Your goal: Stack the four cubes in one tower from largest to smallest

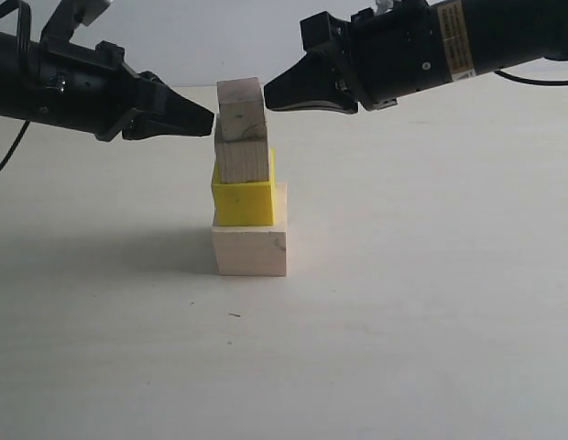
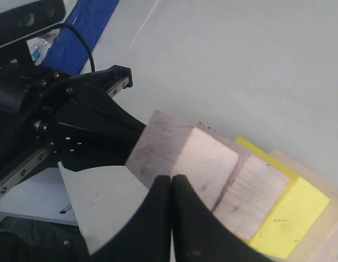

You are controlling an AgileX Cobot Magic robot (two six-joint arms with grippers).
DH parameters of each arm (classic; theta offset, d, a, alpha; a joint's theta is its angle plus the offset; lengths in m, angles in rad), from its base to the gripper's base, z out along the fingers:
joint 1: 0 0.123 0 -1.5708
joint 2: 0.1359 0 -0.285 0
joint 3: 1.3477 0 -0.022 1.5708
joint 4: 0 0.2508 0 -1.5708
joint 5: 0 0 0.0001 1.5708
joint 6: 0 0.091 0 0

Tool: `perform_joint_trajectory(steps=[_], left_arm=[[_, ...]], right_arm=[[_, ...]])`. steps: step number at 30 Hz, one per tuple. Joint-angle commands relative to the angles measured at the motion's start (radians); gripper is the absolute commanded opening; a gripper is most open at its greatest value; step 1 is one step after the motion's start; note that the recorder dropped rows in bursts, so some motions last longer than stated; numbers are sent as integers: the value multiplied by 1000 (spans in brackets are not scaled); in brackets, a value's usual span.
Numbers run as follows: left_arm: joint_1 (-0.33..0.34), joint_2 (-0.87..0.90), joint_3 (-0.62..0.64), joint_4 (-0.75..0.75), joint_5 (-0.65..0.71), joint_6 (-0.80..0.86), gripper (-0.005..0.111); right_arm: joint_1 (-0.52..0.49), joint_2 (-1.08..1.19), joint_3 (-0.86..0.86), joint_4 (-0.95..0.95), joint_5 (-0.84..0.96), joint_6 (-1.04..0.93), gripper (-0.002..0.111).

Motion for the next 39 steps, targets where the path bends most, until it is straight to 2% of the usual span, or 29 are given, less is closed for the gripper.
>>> perform_joint_trajectory(steps=[1, 13, 18, 39], left_arm=[[3, -9, -6, -11, -2, 2, 0], [3, -33, -6, -11, -1, 2, 0], [3, -33, -6, -11, -1, 2, 0], [3, -33, -6, -19, 1, 2, 0]], right_arm=[[2, -18, 5, 5, 4, 0, 0], [2, -18, 7, 5, 24, 0, 0], [2, -18, 42, 5, 83, 0, 0], [2, -20, 74, 5, 69, -13, 0]])
